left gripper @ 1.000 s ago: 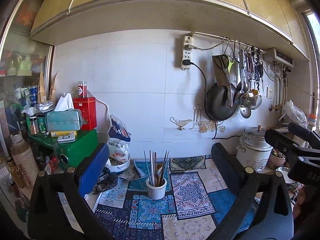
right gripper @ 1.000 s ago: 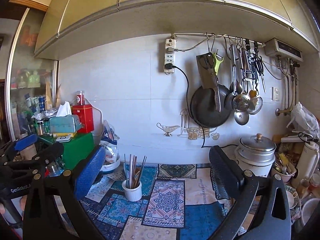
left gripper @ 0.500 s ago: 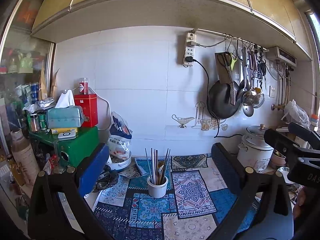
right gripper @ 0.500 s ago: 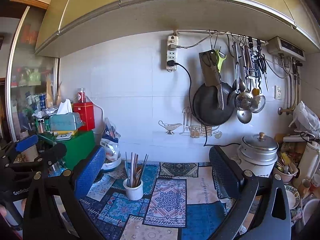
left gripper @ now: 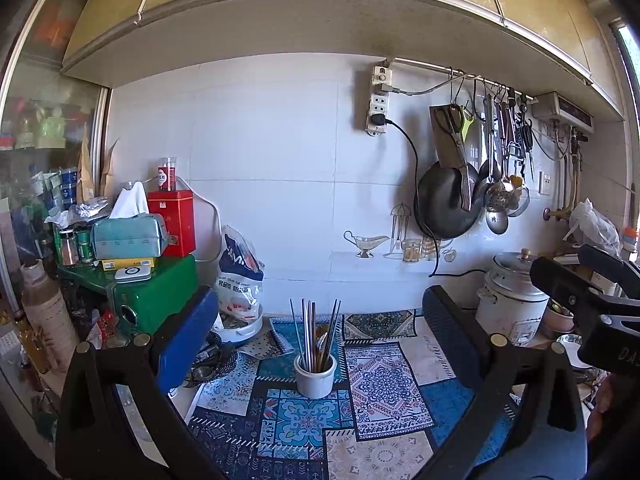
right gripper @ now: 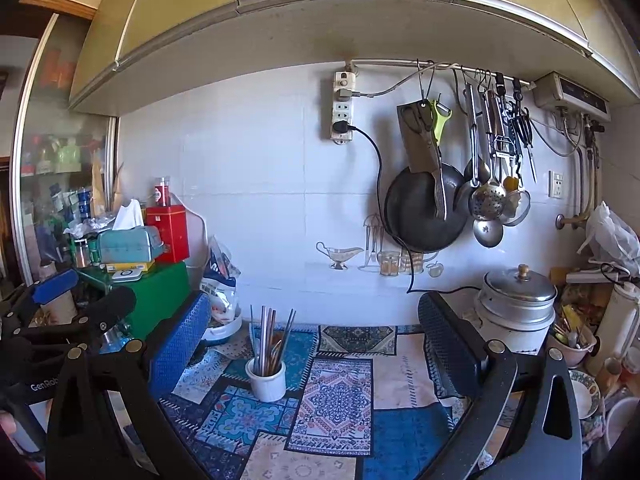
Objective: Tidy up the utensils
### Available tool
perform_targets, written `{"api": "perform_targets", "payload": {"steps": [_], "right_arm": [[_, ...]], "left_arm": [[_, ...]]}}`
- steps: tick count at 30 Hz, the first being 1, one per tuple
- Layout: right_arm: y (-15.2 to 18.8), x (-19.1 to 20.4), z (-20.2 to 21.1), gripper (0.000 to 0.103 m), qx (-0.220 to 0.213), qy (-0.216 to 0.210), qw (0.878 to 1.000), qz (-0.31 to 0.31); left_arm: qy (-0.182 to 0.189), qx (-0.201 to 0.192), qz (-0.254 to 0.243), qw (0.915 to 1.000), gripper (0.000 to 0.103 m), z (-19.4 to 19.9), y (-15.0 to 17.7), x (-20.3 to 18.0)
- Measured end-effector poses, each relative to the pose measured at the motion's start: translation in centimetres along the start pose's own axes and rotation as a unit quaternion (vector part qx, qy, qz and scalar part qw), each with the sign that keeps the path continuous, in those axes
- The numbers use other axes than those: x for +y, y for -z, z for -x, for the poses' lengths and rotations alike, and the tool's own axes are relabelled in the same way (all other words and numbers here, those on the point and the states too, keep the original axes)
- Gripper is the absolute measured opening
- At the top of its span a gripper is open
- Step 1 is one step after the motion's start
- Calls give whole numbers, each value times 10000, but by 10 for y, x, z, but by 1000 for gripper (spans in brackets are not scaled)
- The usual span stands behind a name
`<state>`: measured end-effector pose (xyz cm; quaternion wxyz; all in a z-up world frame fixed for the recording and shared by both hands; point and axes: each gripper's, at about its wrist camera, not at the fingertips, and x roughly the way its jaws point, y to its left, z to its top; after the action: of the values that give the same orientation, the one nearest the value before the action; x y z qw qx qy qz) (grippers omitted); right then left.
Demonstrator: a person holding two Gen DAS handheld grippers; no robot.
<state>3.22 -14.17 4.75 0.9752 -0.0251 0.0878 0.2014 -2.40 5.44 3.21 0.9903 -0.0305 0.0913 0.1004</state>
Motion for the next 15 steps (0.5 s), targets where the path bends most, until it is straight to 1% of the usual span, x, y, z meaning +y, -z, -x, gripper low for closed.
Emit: {"api": "perform_targets", "payload": {"steps": [15], "right_arm": [[1,1,3,103,-7,-15,10000,-23]], "left_arm": [[67,8,-39,10000,102,2,0,-1]]}}
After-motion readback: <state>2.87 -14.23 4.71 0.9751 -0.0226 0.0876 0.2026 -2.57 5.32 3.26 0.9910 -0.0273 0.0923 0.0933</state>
